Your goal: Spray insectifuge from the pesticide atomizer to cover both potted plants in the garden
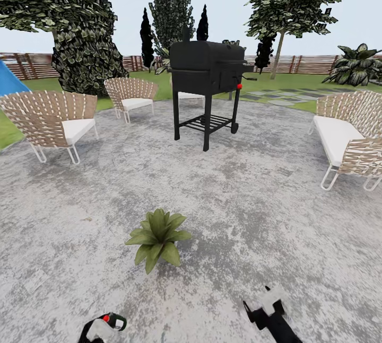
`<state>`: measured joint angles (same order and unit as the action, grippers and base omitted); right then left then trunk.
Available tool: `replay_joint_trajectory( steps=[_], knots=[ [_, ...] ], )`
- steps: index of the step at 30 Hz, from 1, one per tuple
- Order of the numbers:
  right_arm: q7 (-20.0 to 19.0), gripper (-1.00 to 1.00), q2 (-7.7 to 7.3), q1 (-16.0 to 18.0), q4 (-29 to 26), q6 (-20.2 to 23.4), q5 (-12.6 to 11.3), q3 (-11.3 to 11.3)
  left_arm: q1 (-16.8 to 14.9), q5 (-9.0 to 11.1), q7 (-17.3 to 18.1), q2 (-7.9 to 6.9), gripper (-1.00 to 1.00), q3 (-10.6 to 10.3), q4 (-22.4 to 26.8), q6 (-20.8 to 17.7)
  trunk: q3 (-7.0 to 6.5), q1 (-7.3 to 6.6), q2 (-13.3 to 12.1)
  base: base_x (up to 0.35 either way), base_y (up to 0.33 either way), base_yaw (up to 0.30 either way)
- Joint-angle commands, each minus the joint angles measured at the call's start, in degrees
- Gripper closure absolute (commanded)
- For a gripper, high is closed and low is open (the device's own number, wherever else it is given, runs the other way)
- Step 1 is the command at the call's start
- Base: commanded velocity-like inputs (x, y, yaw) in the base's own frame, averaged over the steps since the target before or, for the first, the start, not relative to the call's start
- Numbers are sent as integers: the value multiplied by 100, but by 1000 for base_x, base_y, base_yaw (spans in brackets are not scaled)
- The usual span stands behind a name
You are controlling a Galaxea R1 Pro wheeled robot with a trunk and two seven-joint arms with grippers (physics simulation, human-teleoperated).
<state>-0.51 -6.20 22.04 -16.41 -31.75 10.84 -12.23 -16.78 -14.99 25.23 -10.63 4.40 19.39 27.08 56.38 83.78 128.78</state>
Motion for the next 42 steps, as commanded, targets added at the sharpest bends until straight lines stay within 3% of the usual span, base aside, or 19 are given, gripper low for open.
replay_joint_trajectory(
  steps=[1, 2, 4, 5, 6, 7, 8, 9, 21, 22, 23, 25, 28, 31, 37, 42],
  knots=[
    [-14, -100, -2, 2, -138, 92, 272, -13, -133, -196, 295, -61, 100, 35, 0, -122, 6, -1, 2, 0, 0, 0],
    [-122, -100, -3, 6, -372, 247, 686, -37, -348, -425, 743, -122, 100, 30, 5, -412, 6, -1, 2, 0, 0, 0],
    [-497, -100, -1, 9, -665, 424, 1170, -51, -622, -804, 1268, -162, 100, 27, 14, -744, 6, -1, 2, 0, 0, 0],
    [-1075, -100, -1, 7, -932, 582, 1484, -56, -895, -1269, 1665, -176, 100, 26, 17, -919, 6, -1, 2, 0, 0, 0],
    [-1355, -100, -2, 7, -1049, 654, 1569, -58, -1008, -1500, 1815, -176, 100, 29, 18, -967, 6, -1, 2, 0, 0, 0],
    [-1480, -100, -2, 6, -1102, 683, 1599, -58, -1058, -1611, 1879, -174, 100, 30, 19, -985, 6, -1, 2, 0, 0, 0],
    [-1971, -100, -4, 5, -1294, 772, 1688, -58, -1269, -2158, 2112, -136, 100, 33, 21, -1115, 6, -1, 2, 0, 0, 0],
    [-2041, -100, -4, 5, -1320, 783, 1700, -59, -1303, -2263, 2146, -122, 100, 33, 21, -1175, 6, -1, 2, 0, 0, 0],
    [-2171, -100, 61, 10, -1382, 814, 1751, -78, -1362, -2817, 2236, -75, 100, 26, 30, -1388, 6, -1, 2, 0, 0, 0],
    [-2175, 100, 89, 10, -1408, 816, 1759, -81, -1362, -2873, 2238, -66, 100, 26, 30, -1388, 6, -1, 2, 0, 0, 0],
    [-2185, 100, 208, 11, -1457, 817, 1790, -88, -1365, -3005, 2245, -26, 100, 26, 30, -1386, 6, -1, 2, 0, 0, 0],
    [-2373, 100, 302, 11, -1474, 819, 1814, -92, -1367, -3080, 2247, 4, 100, 24, 30, -1383, 6, -1, 2, 0, 0, 0],
    [-3120, 100, 454, 16, -1555, 827, 1835, -93, -1365, -3232, 2249, 32, 100, 25, 30, -1381, 6, -1, 2, 0, 0, 0],
    [-3519, 100, 522, 18, -1709, 963, 1836, -93, -1364, -3375, 2249, 87, 100, 25, 30, -1378, 6, -1, 2, 0, 0, 0],
    [-3683, 100, 766, 28, -1876, 1239, 1910, -95, -1363, -3759, 2251, 357, 100, 24, 30, -1351, 6, -1, 2, 0, 0, 0],
    [-3693, 100, 1058, 49, -1899, 1265, 2347, -95, -1370, -3998, 2249, 643, 100, 17, 39, -1332, 6, -1, 2, 0, 0, 0]
  ],
)
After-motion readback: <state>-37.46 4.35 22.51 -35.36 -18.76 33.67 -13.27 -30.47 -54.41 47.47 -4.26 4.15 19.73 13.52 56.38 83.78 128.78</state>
